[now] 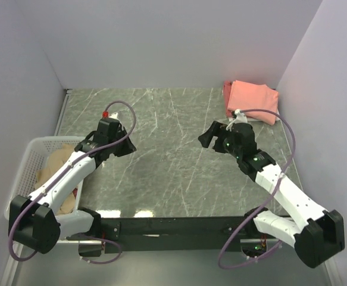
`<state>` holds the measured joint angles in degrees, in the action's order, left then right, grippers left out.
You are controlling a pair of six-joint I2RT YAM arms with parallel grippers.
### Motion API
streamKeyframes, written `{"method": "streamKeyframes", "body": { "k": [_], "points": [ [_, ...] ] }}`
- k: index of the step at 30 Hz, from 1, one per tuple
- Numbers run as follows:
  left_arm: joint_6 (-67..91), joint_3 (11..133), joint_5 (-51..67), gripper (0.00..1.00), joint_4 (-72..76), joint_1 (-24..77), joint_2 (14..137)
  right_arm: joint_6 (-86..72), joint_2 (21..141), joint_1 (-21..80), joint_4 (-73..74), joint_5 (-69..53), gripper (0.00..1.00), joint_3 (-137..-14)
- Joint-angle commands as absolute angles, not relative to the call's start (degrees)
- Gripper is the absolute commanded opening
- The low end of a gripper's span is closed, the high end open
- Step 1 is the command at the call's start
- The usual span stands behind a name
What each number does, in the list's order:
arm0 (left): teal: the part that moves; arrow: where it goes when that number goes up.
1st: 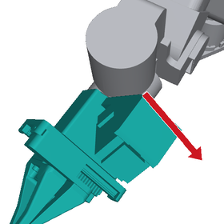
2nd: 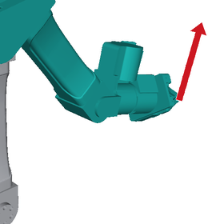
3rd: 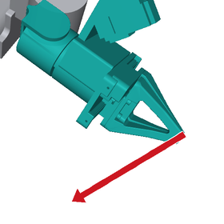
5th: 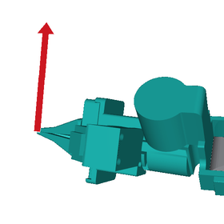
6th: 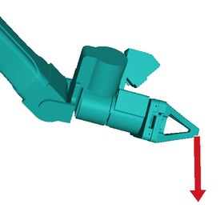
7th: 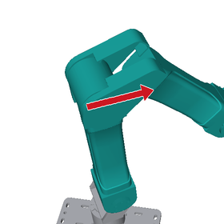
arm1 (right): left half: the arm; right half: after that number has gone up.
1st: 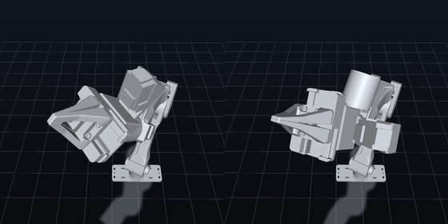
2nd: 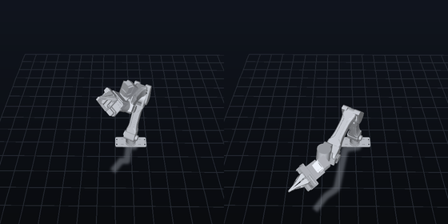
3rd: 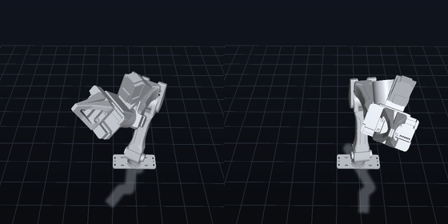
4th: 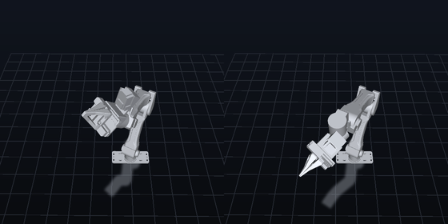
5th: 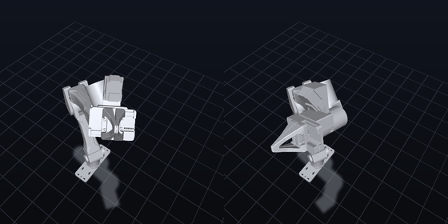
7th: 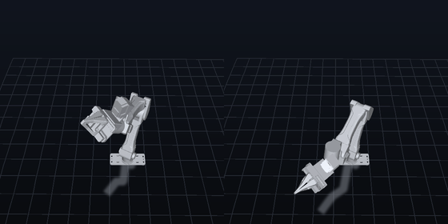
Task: Fold and stack the t-shirts
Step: Reset both grippers
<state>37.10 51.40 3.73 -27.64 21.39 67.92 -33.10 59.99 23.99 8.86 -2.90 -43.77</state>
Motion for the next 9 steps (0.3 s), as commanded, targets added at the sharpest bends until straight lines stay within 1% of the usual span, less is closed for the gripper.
{"method": "streamKeyframes", "body": {
  "k": [1,9],
  "points": [
    [37.0,50.0,2.5,0.13,-26.5,21.2,65.7,-34.6,55.7,23.8,7.6,-2.8,0.92,-43.2],
    [36.6,50.4,2.4,0.13,-26.5,21.2,65.0,-34.0,54.4,23.7,11.7,-0.2,0.93,-43.3]
  ]
}}
